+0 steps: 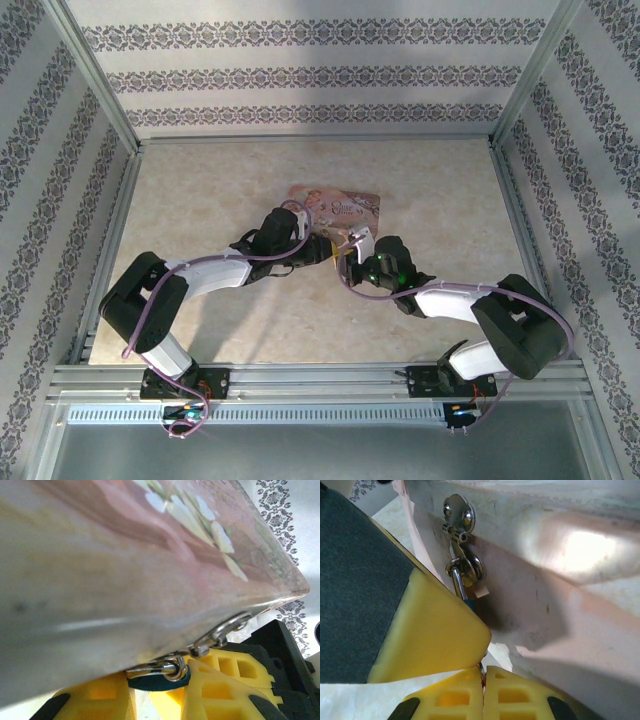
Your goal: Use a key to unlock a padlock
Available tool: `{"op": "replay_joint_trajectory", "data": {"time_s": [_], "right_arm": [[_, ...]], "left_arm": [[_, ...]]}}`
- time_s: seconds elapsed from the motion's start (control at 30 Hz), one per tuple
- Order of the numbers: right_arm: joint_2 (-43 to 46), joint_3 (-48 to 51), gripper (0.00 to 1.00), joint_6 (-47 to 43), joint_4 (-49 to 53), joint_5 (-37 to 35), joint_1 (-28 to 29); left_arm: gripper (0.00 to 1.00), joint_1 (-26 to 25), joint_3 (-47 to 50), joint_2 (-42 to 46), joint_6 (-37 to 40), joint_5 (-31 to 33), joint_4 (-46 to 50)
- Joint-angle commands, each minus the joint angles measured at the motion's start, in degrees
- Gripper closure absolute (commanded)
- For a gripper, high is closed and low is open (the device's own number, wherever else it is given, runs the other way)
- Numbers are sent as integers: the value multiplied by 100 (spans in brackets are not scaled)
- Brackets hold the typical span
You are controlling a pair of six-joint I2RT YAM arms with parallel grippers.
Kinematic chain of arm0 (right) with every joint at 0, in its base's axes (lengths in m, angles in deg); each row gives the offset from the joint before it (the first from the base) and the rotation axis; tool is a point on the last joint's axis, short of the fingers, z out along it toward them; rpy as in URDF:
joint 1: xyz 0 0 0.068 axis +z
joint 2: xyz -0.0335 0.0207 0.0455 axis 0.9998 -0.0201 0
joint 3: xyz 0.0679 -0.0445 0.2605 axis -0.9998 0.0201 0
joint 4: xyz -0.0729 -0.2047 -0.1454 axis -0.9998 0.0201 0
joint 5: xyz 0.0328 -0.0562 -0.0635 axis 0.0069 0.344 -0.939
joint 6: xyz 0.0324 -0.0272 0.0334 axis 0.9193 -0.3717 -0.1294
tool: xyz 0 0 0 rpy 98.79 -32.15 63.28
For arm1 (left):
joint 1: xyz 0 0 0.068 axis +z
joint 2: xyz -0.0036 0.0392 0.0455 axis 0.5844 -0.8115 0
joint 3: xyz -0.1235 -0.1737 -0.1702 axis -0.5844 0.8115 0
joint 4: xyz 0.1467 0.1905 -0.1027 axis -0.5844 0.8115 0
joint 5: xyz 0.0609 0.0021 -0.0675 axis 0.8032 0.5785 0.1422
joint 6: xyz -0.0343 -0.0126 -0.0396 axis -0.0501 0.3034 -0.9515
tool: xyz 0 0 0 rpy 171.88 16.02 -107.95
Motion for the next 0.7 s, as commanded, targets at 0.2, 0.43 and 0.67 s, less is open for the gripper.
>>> {"op": "replay_joint_trajectory", "data": {"time_s": [0.2,0.43,0.67], "right_arm": [[143,-357,100,62,-1080,459,-107],[45,-285,100,91,-1080,331,-91],[-329,-89,100,182,-1181,47,13]], "left_arm": [[81,-174,-134,-59,69,-602,-161],[81,-174,-91,-153,-16,-568,-304],[82,-170,-33,-448,-206,-541,-694]]}}
